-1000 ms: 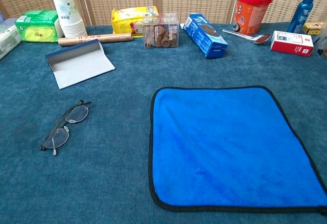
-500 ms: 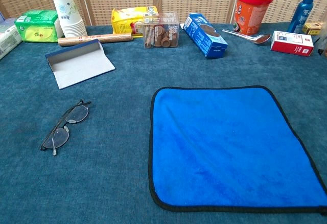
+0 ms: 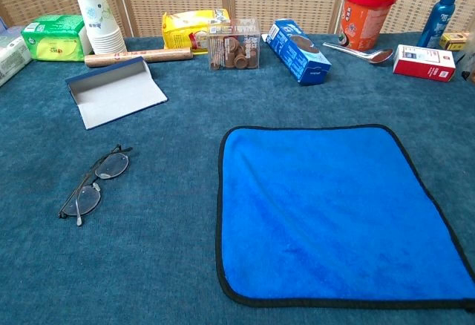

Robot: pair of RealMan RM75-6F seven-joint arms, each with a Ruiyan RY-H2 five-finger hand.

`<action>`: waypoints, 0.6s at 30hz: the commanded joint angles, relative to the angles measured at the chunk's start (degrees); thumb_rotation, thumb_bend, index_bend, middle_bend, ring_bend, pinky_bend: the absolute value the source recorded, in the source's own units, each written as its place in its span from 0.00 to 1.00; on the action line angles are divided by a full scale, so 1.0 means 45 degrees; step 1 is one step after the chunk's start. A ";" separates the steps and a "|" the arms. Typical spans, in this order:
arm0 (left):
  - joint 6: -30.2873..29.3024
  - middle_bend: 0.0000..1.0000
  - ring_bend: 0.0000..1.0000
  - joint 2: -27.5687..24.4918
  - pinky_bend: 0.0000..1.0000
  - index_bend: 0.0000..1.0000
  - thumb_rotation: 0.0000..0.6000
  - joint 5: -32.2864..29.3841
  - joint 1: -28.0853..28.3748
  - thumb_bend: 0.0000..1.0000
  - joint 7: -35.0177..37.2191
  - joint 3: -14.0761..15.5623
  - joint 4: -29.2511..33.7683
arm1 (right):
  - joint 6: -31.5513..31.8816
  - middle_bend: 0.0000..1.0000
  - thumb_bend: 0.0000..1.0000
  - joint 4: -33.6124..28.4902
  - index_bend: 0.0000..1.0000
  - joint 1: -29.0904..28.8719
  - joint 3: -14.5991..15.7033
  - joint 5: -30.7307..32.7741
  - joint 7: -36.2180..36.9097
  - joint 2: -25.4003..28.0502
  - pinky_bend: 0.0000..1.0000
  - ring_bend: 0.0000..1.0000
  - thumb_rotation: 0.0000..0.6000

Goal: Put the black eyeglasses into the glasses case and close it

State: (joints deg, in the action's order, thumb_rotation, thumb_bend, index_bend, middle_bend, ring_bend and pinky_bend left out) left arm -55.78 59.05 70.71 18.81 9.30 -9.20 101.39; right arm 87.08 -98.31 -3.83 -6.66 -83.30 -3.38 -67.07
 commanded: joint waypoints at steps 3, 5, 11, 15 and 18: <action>0.2555 0.10 0.02 -0.0017 0.02 0.07 0.52 -0.1225 0.1683 0.16 0.1496 -0.0687 -0.1564 | 0.0085 0.12 0.35 -0.0024 0.15 0.0034 -0.0083 0.0106 0.0024 0.0058 0.15 0.03 0.76; 0.3270 0.09 0.02 0.0086 0.02 0.07 0.52 -0.1531 0.2169 0.16 0.1766 -0.0872 -0.2073 | 0.0110 0.12 0.35 -0.0019 0.15 0.0052 -0.0096 0.0143 0.0006 0.0069 0.15 0.03 0.76; 0.4983 0.09 0.02 0.0658 0.02 0.07 0.52 -0.2418 0.3432 0.16 0.2318 -0.1310 -0.3561 | 0.0142 0.12 0.35 0.0065 0.15 0.0127 -0.0096 0.0285 0.0070 0.0040 0.15 0.03 0.76; 0.6216 0.09 0.02 0.1160 0.02 0.07 0.52 -0.2991 0.4243 0.16 0.2697 -0.1497 -0.4712 | 0.0271 0.12 0.35 0.0096 0.15 0.0235 -0.0113 0.0365 0.0151 0.0075 0.15 0.03 0.76; 0.6998 0.09 0.02 0.1689 0.02 0.08 0.52 -0.3271 0.4797 0.16 0.3009 -0.1646 -0.5674 | 0.0326 0.12 0.35 0.0075 0.15 0.0318 -0.0114 0.0455 0.0185 0.0136 0.15 0.03 0.76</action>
State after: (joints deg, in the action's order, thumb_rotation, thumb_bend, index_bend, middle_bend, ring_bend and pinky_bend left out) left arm -26.87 64.69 57.46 38.23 21.41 -15.79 78.65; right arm 88.53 -97.96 -2.42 -7.17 -81.26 -2.57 -66.47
